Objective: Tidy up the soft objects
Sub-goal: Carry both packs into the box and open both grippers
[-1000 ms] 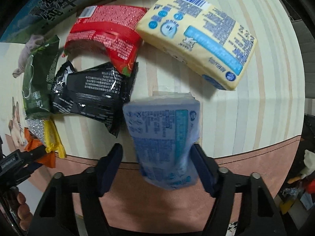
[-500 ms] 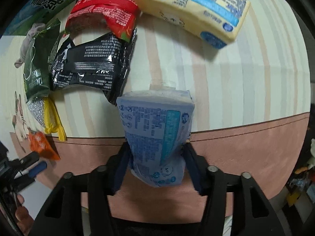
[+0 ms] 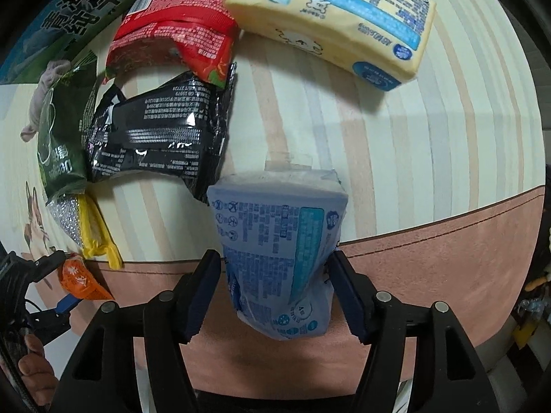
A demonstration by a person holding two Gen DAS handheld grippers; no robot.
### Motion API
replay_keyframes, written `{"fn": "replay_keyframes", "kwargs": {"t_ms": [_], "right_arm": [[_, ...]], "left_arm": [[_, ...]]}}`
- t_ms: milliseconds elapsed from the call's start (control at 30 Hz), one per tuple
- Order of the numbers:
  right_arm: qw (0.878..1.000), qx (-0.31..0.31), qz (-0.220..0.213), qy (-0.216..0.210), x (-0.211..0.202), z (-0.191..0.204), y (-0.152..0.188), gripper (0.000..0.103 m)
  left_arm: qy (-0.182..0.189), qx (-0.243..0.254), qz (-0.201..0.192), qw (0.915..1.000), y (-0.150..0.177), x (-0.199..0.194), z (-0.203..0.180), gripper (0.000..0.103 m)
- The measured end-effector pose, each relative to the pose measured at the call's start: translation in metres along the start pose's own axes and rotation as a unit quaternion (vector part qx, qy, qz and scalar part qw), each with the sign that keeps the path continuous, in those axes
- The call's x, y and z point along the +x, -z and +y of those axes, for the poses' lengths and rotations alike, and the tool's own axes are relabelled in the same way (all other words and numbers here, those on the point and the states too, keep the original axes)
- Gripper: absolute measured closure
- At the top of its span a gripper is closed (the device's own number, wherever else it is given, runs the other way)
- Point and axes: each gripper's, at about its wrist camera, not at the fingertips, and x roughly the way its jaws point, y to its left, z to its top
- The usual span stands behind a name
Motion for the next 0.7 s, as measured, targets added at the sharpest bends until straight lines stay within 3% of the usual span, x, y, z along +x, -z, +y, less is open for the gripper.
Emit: {"fn": "replay_keyframes", "kwargs": {"t_ms": [67, 167, 367, 533, 700], "right_arm": [[1.0, -0.002, -0.003, 0.004, 0.002, -0.002, -0.005, 0.049], [1.0, -0.012, -0.007, 0.012, -0.005, 0.001, -0.008, 0.054], [1.0, -0.018, -0.018, 0.012, -0.015, -0.001, 0.018, 0.066], [0.999, -0.023, -0.038, -0.009, -0.034, 0.011, 0.049, 0.068], [0.995, -0.036, -0.07, -0.058, -0.094, 0.021, 0.076, 0.069]], "left_arm": [[-0.044, 0.059, -0.023, 0.9971, 0.001, -0.003, -0.021, 0.055], [-0.108, 0.14, -0.05, 0.9829, 0.005, -0.005, -0.046, 0.064], [-0.175, 0.242, -0.089, 0.9502, 0.02, -0.013, -0.064, 0.071], [-0.184, 0.296, -0.106, 0.9315, 0.062, -0.022, -0.078, 0.071], [-0.131, 0.353, -0.119, 0.9187, 0.1, -0.09, -0.088, 0.071]]}}
